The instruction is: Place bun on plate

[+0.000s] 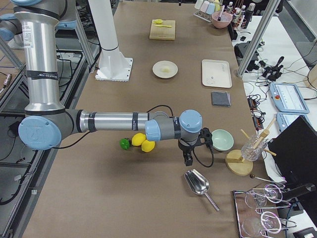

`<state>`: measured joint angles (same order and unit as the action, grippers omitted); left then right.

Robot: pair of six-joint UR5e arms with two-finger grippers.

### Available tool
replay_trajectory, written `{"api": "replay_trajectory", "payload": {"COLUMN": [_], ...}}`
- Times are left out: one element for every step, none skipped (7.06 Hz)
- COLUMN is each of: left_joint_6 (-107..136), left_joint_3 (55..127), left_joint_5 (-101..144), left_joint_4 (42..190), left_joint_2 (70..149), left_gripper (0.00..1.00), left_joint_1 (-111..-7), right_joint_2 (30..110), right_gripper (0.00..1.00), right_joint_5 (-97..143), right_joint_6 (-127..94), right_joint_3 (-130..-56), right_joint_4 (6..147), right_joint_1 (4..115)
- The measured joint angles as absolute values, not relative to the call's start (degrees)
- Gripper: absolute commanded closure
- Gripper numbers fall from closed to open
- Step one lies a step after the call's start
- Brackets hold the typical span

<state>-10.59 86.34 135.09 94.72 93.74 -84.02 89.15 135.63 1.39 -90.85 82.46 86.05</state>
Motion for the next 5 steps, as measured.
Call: {"api": "replay_trajectory", "payload": {"left_joint_6": [-9.14,-8.48,-8.27,-8.2,-8.18], "left_joint_3": [86.39,86.39,86.53,87.05,87.79], "left_joint_5": [134.08,133.89,133.9,133.87,133.79], "left_joint_4": [94.69,94.6,94.59,94.59,94.48], "left_joint_2": [93.75,93.73,93.72,93.74,93.77], "left_gripper": [0.02,0.02,0.02,0.02,0.02], "left_joint_1": [-84.02,-84.05,-84.11,-84.15,-84.17], "right_joint_2": [89.24,89.57,89.91,90.05,90.12], "right_gripper": [0.0,0.0,0.0,0.0,0.0], "right_joint_5": [135.5,135.46,135.43,135.42,135.46], "right_joint_6": [1.41,1.41,1.39,1.33,1.27], "right_joint_3": [-90.99,-91.37,-91.8,-92.0,-92.07], "right_joint_4": [82.52,82.53,82.55,82.61,82.66], "right_joint_1": [86.06,86.12,86.17,86.23,86.27]}}
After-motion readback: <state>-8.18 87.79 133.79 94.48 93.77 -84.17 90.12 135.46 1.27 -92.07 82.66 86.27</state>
